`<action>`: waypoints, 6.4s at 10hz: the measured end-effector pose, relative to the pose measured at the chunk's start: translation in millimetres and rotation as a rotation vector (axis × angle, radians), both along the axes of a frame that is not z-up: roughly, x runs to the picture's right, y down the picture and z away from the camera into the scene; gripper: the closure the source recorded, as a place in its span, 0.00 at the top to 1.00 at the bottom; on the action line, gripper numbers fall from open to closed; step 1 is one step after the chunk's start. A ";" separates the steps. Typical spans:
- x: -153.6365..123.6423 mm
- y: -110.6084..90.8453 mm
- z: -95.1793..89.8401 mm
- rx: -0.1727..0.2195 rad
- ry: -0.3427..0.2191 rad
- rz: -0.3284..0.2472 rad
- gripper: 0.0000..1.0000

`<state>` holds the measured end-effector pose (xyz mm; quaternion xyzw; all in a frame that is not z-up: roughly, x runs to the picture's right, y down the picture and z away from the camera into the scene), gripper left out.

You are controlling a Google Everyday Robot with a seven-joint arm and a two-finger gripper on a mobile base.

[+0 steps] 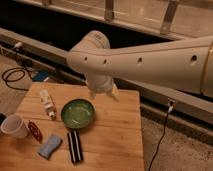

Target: Move the arm in a circular motion

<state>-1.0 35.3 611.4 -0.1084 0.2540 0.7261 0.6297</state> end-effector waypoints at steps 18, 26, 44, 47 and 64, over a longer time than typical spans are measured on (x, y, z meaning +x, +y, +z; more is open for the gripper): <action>-3.1 -14.0 7.6 0.044 0.012 -0.043 0.65; -30.8 -93.2 48.2 0.185 -0.024 -0.159 0.65; -100.0 -0.2 5.4 0.004 -0.026 -0.305 0.65; -63.5 -11.3 16.3 -0.003 0.045 -0.262 0.65; -235.6 -31.7 48.9 -0.113 -0.238 -0.486 0.65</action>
